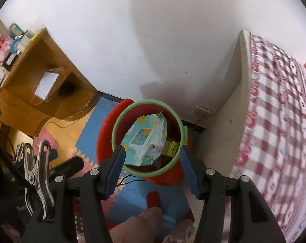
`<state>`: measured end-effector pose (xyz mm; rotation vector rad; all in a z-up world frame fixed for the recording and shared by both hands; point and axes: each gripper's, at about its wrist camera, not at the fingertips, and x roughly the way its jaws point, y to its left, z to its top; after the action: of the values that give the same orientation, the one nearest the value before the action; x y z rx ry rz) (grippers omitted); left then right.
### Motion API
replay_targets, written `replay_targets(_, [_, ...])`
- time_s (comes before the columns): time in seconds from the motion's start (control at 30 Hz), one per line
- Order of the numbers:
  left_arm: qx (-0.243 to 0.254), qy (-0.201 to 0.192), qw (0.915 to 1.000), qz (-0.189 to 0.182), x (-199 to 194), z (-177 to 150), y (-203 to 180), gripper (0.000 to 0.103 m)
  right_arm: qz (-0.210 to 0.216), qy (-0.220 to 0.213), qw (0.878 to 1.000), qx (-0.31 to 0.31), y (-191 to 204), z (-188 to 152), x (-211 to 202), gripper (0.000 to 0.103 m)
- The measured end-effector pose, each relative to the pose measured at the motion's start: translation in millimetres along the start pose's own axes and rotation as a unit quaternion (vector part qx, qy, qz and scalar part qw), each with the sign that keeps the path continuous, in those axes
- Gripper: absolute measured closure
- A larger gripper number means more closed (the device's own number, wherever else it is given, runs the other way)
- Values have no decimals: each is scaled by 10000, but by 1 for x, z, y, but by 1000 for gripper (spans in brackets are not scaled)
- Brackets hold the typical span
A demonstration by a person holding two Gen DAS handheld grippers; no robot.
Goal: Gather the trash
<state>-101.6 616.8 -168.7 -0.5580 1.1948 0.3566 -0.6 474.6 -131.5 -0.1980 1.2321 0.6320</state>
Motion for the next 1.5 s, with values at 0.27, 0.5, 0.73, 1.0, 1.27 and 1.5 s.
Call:
replay_targets(0.27, [106,-45,9999,79,-21,-4,-17,15,-89,-316,9987,-389,4,-17,-38,46])
replay_targets(0.5, [183,8,9997,147,-23,-5,-26,15,-98,-347,9985,-406,0,-28,-48,46])
replay_targets(0.73, [321,38,9993,189,-22,-8,-34,15,-111,-323,9991,-259,-7,-32,-51,46])
replay_targets(1.0, [292,42,9990,349,-22,-8,-39,15,-116,-353,9992,-123,-12,-34,-58,46])
replay_targets(1.27, [272,76,9987,428,-20,-8,-40,15,-119,-365,9993,-39,-13,-35,-61,46])
replay_targets(1.5, [263,91,9989,369,-20,-9,-40,16,-153,-393,9991,54,-11,-35,-64,46])
